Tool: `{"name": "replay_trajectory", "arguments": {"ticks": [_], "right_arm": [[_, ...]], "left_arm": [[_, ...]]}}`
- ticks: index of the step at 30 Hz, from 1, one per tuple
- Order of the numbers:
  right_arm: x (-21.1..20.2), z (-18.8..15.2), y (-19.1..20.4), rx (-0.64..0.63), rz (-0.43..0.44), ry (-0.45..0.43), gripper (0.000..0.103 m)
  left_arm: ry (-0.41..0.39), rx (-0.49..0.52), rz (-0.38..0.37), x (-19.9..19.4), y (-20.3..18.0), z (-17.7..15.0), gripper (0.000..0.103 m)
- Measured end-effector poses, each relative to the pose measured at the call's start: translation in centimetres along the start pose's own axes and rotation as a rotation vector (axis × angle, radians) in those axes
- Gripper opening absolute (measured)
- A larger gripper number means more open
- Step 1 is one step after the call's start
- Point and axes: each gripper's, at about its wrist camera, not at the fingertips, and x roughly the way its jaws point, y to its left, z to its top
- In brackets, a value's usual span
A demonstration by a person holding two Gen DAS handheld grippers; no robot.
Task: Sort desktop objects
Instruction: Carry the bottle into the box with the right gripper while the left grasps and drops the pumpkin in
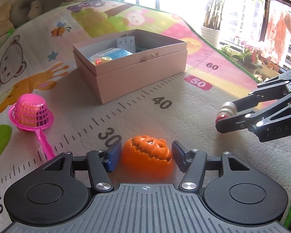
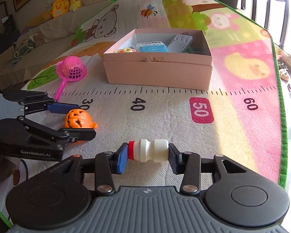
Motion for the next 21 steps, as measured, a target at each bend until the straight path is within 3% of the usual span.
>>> {"name": "replay_trajectory", "arguments": {"ticks": [5,10,12,16,21], "right_arm": [[-3.5,1.2,0.1,-0.052,0.025,-0.048,0.043],[-10.7,8.8,-2.2,-0.009,0.067,-0.28,0.043],[-12.4,11.9,-3.2,0.011,0.05,-0.364,0.043],[-11.4,16.3,-4.2,0.025,-0.026,-0.421,0.043],[-5.7,19.0,-5.8,0.054,-0.033,-0.339,0.043]], "left_arm": [[-0.072,0.038,0.024,-3.4,-0.5,2.3,0.062],[-0.308,0.143,0.151,-7.9,-0.2,10.2,0.062],[-0.36,0.132,0.173,-7.9,0.4,13.2,0.062],[-0.341,0.044,0.153,-3.9,2.5,18.0,0.062],[-0.267,-0.088,0.125,3.0,5.6,20.2,0.064]]}}
